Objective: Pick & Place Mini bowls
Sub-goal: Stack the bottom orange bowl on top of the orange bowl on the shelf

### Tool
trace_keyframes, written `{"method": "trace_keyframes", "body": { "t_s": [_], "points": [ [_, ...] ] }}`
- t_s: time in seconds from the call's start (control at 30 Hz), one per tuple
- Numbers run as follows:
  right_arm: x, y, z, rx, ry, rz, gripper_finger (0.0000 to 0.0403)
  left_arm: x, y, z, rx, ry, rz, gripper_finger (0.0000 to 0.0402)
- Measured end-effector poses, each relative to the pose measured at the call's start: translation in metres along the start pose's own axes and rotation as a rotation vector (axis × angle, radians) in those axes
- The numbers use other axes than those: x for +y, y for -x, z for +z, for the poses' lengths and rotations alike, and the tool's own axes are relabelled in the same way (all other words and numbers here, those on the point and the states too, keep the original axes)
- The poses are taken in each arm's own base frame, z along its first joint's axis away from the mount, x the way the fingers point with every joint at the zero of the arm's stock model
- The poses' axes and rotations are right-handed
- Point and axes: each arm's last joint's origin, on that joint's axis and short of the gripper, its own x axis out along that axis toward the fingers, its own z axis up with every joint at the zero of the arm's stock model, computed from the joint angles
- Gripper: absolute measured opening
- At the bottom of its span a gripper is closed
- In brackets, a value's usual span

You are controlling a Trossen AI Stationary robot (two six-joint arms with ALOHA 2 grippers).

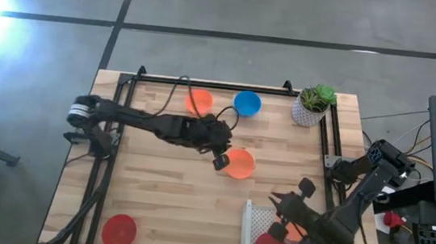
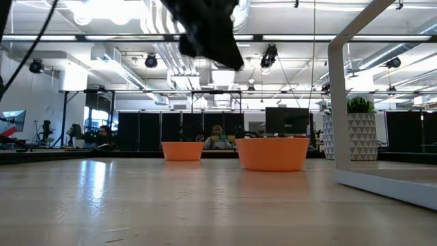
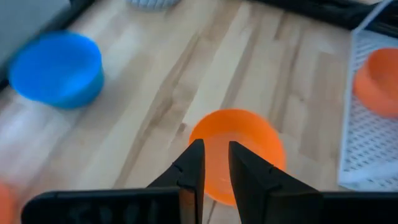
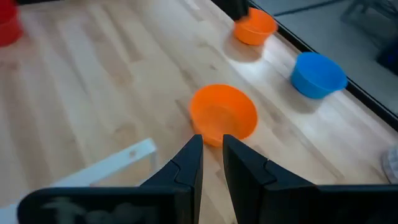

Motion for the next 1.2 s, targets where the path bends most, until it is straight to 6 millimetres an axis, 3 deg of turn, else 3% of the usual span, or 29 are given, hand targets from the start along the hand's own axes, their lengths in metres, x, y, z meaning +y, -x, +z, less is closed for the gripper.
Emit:
{"method": "trace_keyframes", "body": {
  "t_s": [0.37,0.73,0.93,1.2],
  "points": [
    [-0.038,-0.044,0.044,0.171,-0.15,-0.145,0.0059,-0.052,0.087,-0.012,-0.118,-0.19,-0.06,0.0064],
    [-0.072,-0.096,0.074,0.377,-0.171,-0.198,0.0059,-0.089,0.142,-0.037,-0.166,-0.342,-0.201,0.0064],
    [-0.084,-0.118,0.08,0.435,-0.132,-0.181,0.0059,-0.088,0.166,-0.038,-0.2,-0.366,-0.255,0.0064],
    [-0.092,-0.129,0.083,0.445,-0.281,-0.206,0.0059,-0.063,0.201,-0.037,-0.207,-0.417,-0.265,0.0064]
  ]
}}
